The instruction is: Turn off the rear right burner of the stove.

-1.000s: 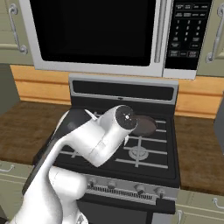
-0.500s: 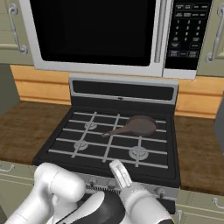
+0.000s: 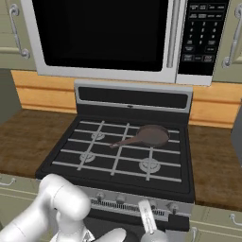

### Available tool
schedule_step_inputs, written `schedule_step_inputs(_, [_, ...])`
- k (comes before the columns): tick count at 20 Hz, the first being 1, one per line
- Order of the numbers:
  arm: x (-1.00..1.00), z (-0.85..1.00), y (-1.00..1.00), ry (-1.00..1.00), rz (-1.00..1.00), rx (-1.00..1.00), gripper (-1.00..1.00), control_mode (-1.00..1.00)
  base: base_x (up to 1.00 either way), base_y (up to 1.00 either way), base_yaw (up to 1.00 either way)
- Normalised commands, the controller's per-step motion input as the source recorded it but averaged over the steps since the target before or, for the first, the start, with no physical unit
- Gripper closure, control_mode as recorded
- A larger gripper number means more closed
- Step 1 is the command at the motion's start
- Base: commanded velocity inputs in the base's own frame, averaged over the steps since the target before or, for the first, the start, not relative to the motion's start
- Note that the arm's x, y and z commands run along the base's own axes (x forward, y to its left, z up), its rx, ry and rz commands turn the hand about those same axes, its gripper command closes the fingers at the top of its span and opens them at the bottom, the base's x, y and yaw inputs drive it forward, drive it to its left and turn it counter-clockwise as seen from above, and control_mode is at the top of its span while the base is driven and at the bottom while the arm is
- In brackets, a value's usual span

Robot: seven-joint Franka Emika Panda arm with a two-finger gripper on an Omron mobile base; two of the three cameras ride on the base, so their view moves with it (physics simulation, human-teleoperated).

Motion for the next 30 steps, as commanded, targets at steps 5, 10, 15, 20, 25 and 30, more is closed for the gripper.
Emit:
schedule_step_inputs(5, [0.19,-0.35,-0.08,-0.18,0.00,-0.01,-1.00,-1.00,0.00,0.00,0.00])
schedule_step_inputs(10, [0.23,-0.47,0.00,-0.04,0.03,-0.04,-1.00,-1.00,0.00,0.00,0.00])
schedule_step_inputs(15, [0.44,-0.33,0.00,0.00,0.01,-0.05,-1.00,-1.00,0.00,0.00,0.00])
schedule_step_inputs(20, [0.38,-0.22,0.00,0.00,0.01,0.00,-1.00,-1.00,0.00,0.00,0.00])
schedule_step_inputs(25, [0.25,-0.26,0.00,0.00,0.05,0.00,-1.00,-1.00,0.00,0.00,0.00])
schedule_step_inputs(30, [0.13,-0.33,0.00,0.00,0.09,0.00,-1.00,-1.00,0.00,0.00,0.00])
